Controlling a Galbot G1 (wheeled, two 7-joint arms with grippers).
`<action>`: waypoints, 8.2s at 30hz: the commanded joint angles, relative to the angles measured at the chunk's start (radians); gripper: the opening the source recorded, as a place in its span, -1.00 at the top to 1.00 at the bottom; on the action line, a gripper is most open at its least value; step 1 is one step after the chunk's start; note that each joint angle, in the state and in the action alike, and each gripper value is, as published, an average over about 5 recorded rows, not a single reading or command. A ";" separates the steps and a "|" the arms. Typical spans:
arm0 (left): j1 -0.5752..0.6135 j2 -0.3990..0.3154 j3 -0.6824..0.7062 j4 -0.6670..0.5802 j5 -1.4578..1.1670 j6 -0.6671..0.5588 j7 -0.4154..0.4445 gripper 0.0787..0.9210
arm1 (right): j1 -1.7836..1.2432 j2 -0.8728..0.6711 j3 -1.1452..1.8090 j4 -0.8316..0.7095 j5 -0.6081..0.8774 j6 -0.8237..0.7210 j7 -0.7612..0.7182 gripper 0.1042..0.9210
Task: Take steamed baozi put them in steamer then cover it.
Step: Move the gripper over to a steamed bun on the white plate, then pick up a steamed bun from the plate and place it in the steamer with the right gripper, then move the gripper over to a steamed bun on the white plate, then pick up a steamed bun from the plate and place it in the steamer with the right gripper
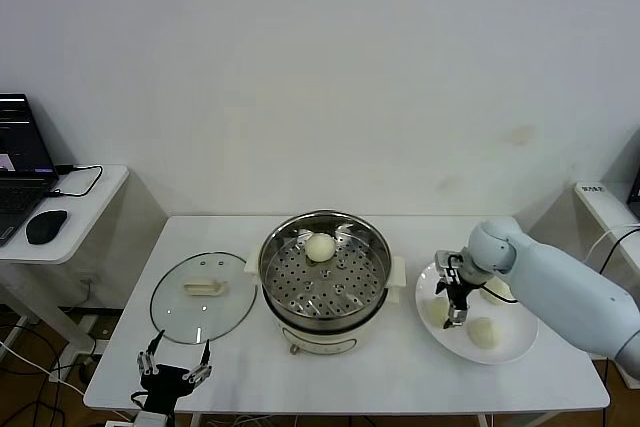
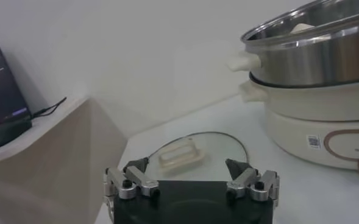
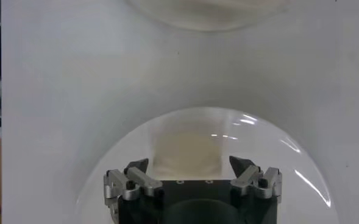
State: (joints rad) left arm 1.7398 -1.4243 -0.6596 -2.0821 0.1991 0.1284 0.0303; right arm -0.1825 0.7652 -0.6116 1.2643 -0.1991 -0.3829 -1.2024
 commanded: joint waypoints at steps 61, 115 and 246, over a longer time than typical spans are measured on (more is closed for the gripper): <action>-0.013 0.014 -0.041 -0.086 -0.034 0.007 0.014 -0.77 | 0.799 0.329 -0.434 0.085 0.537 -0.184 -0.105 -0.45; -0.023 0.010 -0.030 -0.035 -0.029 0.003 0.009 -0.77 | 0.488 0.569 -0.351 -0.085 0.306 -0.153 0.028 -0.76; -0.072 -0.010 -0.032 0.030 -0.017 0.001 0.005 -0.77 | 0.634 -0.020 -0.276 0.102 0.270 0.039 -0.169 -0.28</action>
State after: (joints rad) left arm 1.6730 -1.4329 -0.6894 -2.0482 0.1844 0.1308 0.0371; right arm 0.0768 0.6140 -0.7188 1.3734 -0.1206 -0.3474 -1.3264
